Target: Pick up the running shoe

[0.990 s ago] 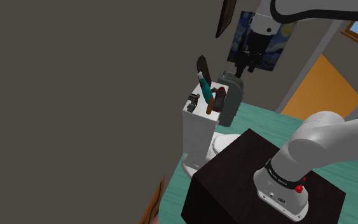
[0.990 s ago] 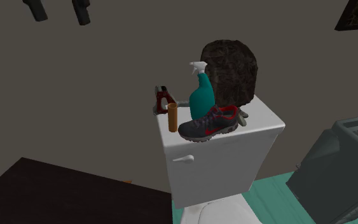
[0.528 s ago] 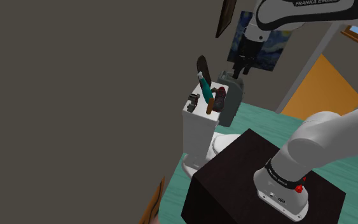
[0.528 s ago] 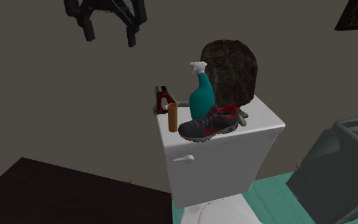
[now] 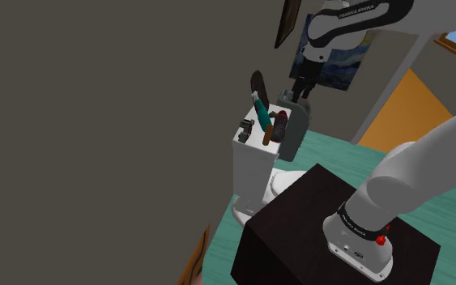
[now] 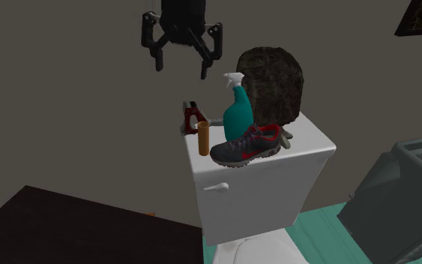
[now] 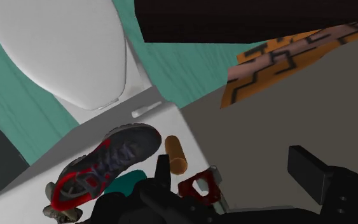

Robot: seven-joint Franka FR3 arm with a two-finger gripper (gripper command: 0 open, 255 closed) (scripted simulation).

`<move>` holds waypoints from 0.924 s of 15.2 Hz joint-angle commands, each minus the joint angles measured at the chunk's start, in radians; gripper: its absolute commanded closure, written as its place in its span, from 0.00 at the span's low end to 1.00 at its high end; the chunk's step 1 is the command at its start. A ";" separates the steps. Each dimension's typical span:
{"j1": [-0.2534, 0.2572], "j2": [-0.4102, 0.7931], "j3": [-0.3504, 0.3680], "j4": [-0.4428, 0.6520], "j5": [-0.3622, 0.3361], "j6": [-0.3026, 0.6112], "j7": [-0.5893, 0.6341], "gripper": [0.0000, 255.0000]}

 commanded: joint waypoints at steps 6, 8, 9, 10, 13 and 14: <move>-0.012 0.311 -0.093 0.185 0.141 0.036 -0.234 0.00; -0.030 0.406 -0.102 0.251 0.191 0.031 -0.298 0.00; -0.042 0.454 -0.102 0.287 0.216 0.027 -0.328 0.00; -0.056 0.502 -0.102 0.324 0.240 0.021 -0.357 0.00; -0.104 0.644 -0.089 0.446 0.303 -0.006 -0.431 0.00; -0.123 0.691 -0.082 0.490 0.321 -0.017 -0.451 0.00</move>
